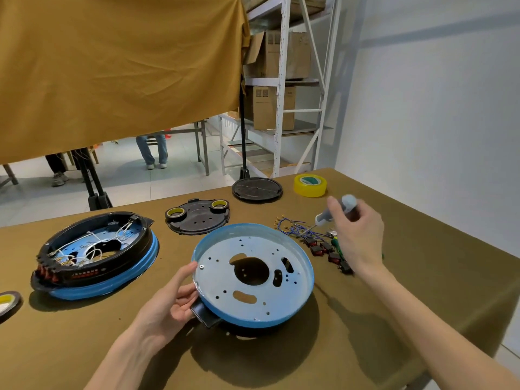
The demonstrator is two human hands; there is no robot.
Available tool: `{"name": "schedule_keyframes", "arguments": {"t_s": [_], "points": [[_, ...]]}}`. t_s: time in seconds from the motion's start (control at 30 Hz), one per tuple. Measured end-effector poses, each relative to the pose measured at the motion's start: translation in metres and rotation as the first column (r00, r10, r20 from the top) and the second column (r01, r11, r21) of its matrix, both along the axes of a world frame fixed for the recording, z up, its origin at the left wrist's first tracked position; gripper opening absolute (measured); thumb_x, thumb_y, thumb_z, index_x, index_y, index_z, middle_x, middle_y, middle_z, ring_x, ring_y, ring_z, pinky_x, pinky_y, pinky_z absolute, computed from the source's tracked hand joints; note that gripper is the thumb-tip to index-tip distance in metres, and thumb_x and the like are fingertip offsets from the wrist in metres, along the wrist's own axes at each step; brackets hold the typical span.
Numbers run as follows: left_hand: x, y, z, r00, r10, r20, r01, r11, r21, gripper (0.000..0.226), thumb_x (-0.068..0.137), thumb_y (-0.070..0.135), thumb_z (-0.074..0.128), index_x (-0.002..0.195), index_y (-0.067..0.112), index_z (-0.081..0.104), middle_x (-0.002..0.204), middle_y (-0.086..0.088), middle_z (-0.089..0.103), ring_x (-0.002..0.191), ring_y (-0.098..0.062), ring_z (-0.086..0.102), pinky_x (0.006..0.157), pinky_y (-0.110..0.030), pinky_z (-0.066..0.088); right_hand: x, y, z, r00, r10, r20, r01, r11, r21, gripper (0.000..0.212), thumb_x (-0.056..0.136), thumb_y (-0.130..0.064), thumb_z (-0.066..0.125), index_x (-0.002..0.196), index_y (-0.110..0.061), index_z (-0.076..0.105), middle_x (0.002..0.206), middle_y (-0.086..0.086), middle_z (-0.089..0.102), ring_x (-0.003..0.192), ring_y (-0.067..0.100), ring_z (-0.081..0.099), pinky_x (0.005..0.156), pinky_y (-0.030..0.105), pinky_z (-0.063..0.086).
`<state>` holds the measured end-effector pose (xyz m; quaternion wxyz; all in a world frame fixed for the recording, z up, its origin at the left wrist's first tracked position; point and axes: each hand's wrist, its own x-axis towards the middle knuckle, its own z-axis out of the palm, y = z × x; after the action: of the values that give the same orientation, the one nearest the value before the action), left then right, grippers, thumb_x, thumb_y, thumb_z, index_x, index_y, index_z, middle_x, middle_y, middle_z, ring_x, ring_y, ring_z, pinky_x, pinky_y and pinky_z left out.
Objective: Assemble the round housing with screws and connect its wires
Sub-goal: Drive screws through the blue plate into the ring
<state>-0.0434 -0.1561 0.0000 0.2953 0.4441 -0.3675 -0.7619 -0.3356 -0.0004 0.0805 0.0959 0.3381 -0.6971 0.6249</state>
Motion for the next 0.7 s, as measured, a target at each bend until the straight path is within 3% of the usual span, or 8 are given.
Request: {"name": "schedule_keyframes", "arguments": {"t_s": [0.1,0.23,0.33,0.43,0.53,0.6,0.7], "points": [[-0.009,-0.004,0.004,0.992,-0.121,0.022,0.120,0.993,0.019,0.076,0.063,0.043,0.091,0.114,-0.009,0.067,0.098,-0.027,0.076,0.098,-0.040,0.076,0.066,-0.039,0.064,0.008,-0.004,0.019,0.999,0.028,-0.047,-0.033,0.993,-0.109,0.047,0.100,-0.049,0.059,0.080,-0.007,0.060,0.075,0.012,0.064,0.066,0.017,0.046,0.061,0.022,0.036],[-0.021,-0.005,0.003,0.986,-0.165,0.035,0.164,0.986,0.040,0.080,0.063,0.044,0.092,0.116,-0.010,0.068,0.114,-0.031,0.071,0.103,-0.042,0.073,0.068,-0.040,0.064,0.028,-0.020,0.030,0.986,0.156,-0.057,-0.162,0.979,-0.125,0.049,0.104,-0.050,0.052,0.083,-0.006,0.062,0.068,-0.007,0.060,0.059,0.006,0.046,0.059,0.015,0.039],[-0.025,-0.002,-0.002,0.978,-0.209,0.021,0.207,0.977,0.051,0.078,0.062,0.046,0.091,0.114,-0.009,0.069,0.101,-0.026,0.075,0.087,-0.037,0.075,0.069,-0.040,0.063,0.047,-0.038,0.024,0.949,0.313,-0.032,-0.314,0.949,-0.030,0.044,0.102,-0.051,0.052,0.084,-0.011,0.055,0.066,0.001,0.060,0.055,0.022,0.057,0.051,0.036,0.048],[-0.023,0.000,-0.006,0.974,-0.227,0.017,0.226,0.974,0.034,0.071,0.065,0.047,0.089,0.109,-0.006,0.071,0.094,-0.022,0.077,0.083,-0.032,0.077,0.071,-0.040,0.063,0.064,-0.056,0.016,0.907,0.422,-0.008,-0.422,0.907,-0.001,0.039,0.102,-0.047,0.053,0.086,-0.012,0.053,0.064,0.002,0.065,0.047,0.014,0.062,0.044,0.024,0.048],[-0.021,0.002,-0.008,0.966,-0.260,-0.012,0.260,0.965,0.018,0.052,0.065,0.045,0.089,0.092,0.000,0.082,0.097,-0.023,0.078,0.083,-0.030,0.078,0.065,-0.038,0.064,0.074,-0.071,0.011,0.887,0.462,0.014,-0.462,0.887,0.015,0.037,0.104,-0.043,0.054,0.089,-0.010,0.052,0.061,0.001,0.064,0.045,0.012,0.060,0.044,0.019,0.046],[-0.020,0.003,-0.008,0.959,-0.282,-0.007,0.283,0.959,0.015,0.045,0.067,0.048,0.088,0.086,0.007,0.084,0.108,-0.024,0.076,0.090,-0.030,0.075,0.078,-0.040,0.065,0.079,-0.078,0.008,0.876,0.481,0.013,-0.481,0.876,0.026,0.036,0.104,-0.043,0.054,0.090,-0.009,0.052,0.064,0.005,0.065,0.046,0.012,0.061,0.044,0.020,0.046],[-0.019,0.004,-0.006,0.949,-0.315,-0.010,0.315,0.949,0.020,0.045,0.073,0.052,0.084,0.092,0.011,0.084,0.122,-0.019,0.070,0.105,-0.034,0.057,0.100,-0.043,0.053,0.085,-0.083,0.006,0.864,0.503,-0.005,-0.503,0.863,0.038,0.035,0.104,-0.044,0.054,0.092,-0.011,0.053,0.065,0.005,0.065,0.047,0.014,0.062,0.044,0.024,0.049]]}}
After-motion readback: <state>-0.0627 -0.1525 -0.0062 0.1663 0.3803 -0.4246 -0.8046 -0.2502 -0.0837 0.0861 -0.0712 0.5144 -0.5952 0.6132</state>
